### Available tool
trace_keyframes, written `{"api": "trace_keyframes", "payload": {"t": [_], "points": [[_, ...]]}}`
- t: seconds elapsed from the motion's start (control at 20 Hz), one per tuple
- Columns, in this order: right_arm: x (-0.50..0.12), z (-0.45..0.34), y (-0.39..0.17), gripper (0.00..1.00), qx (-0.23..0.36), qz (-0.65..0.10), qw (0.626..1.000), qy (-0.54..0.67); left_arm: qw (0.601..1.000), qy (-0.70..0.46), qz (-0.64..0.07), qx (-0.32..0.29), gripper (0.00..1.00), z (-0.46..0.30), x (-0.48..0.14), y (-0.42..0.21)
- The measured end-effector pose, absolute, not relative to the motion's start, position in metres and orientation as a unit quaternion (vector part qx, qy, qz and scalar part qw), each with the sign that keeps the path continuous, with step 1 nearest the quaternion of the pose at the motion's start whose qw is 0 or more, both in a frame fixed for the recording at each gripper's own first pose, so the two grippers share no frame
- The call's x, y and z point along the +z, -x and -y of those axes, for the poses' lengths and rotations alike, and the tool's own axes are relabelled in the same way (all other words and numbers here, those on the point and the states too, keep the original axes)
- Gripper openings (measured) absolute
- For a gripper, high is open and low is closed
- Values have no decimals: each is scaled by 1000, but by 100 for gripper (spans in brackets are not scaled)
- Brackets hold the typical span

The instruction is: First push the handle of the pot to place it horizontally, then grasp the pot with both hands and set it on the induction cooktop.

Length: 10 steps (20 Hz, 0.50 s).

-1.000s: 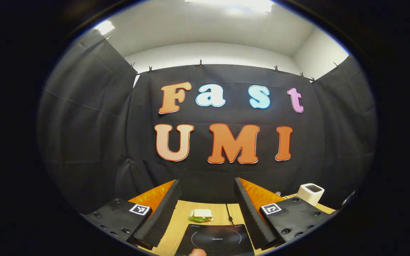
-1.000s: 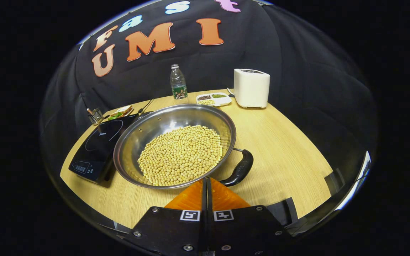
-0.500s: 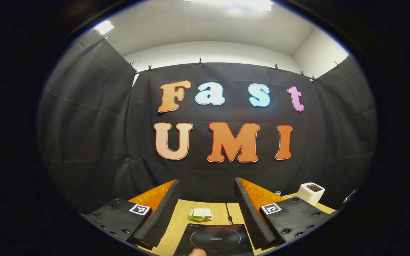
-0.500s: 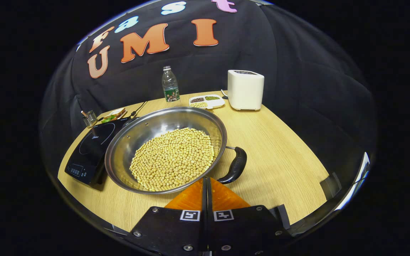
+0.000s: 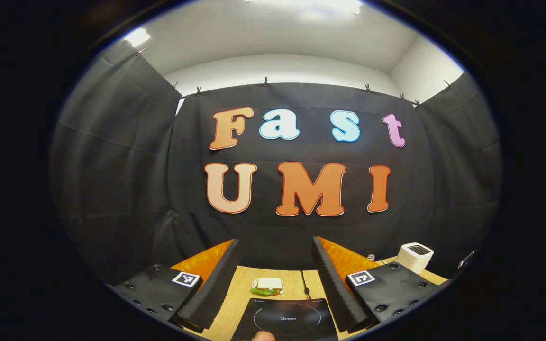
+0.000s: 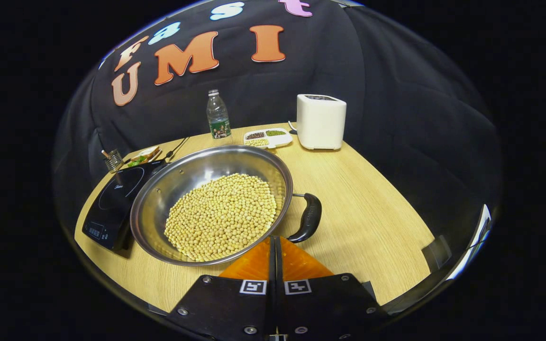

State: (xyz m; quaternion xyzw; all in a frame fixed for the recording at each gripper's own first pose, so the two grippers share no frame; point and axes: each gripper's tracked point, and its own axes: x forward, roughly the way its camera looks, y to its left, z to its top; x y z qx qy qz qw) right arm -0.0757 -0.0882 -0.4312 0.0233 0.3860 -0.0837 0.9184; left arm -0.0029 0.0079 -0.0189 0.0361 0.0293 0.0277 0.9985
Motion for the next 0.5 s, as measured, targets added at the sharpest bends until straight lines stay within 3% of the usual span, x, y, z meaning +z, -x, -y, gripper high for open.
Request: {"api": "trace_keyframes", "payload": {"t": [0.5], "points": [[-430, 98, 68, 0, -94, -386, 917, -24, 999, -37, -26, 27, 99, -7, -17, 3]]}}
